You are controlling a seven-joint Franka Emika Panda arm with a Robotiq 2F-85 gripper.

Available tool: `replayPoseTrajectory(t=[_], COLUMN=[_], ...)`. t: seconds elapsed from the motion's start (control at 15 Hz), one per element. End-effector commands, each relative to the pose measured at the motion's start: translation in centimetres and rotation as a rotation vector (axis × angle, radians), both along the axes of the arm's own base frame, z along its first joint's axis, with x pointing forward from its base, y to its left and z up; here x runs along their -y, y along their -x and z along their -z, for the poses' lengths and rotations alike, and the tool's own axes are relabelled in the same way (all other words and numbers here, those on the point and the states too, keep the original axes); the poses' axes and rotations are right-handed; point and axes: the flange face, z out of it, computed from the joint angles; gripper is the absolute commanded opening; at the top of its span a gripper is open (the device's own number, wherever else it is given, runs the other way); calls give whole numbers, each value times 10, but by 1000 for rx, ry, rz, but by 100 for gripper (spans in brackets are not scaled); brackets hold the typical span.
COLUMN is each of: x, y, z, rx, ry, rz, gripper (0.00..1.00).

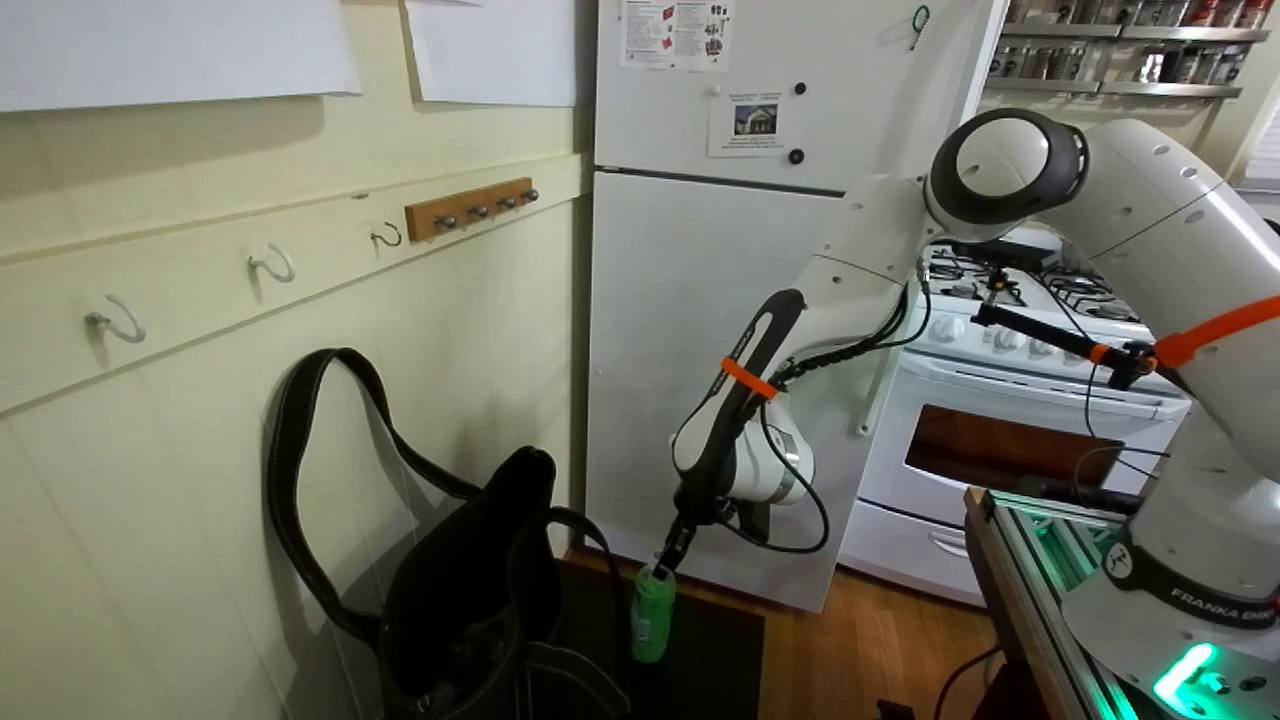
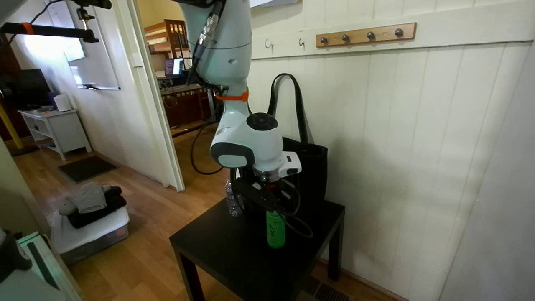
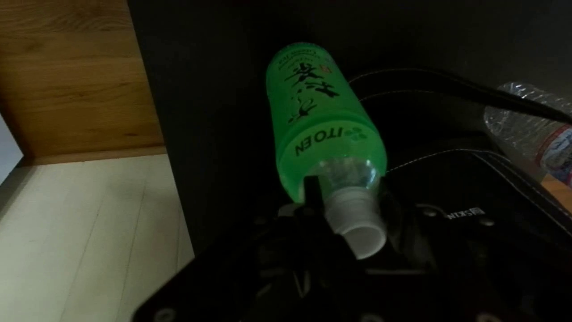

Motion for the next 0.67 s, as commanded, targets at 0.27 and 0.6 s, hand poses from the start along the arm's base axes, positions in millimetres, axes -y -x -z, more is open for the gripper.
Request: replayPoseTrajectory(t=[0.27,0.6], x=[4,8], y=[6,8], z=[19,23], rx=[-38,-57], ry=[-2,9], rz=[-26,-19], gripper=[12,76])
